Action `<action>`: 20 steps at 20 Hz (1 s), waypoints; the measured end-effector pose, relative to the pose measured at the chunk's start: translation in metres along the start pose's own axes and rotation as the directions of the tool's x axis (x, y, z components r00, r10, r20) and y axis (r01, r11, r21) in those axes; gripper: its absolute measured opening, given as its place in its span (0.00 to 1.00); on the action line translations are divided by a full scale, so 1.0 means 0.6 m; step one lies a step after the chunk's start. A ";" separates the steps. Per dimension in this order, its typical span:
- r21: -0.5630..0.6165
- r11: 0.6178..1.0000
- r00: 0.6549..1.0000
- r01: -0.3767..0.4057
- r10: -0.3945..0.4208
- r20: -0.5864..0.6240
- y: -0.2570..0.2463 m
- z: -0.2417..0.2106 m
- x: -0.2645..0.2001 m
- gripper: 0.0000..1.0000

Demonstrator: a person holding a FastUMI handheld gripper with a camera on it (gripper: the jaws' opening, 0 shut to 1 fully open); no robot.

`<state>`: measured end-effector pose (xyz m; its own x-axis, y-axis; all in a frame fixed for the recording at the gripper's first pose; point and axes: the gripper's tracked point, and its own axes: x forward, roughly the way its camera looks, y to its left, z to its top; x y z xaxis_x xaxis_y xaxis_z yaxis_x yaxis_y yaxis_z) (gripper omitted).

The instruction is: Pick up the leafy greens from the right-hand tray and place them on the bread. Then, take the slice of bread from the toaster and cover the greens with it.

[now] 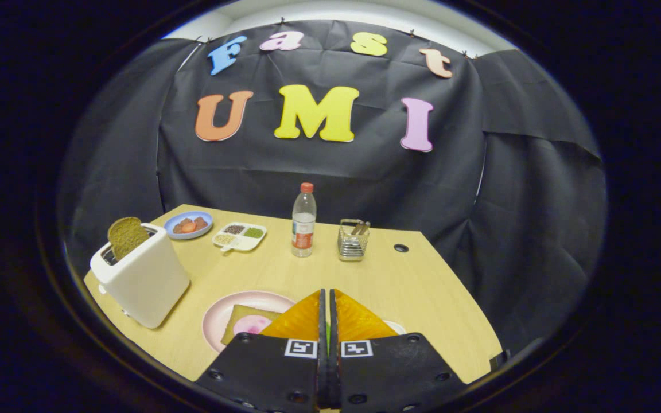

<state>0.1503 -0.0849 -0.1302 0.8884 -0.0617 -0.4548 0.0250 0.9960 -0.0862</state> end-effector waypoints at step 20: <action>-0.002 0.999 0.994 -0.035 0.035 -0.102 0.092 -0.148 0.042 0.58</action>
<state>0.1335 -0.0373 -0.2249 0.8375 -0.0334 -0.5454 -0.0073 0.9974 -0.0724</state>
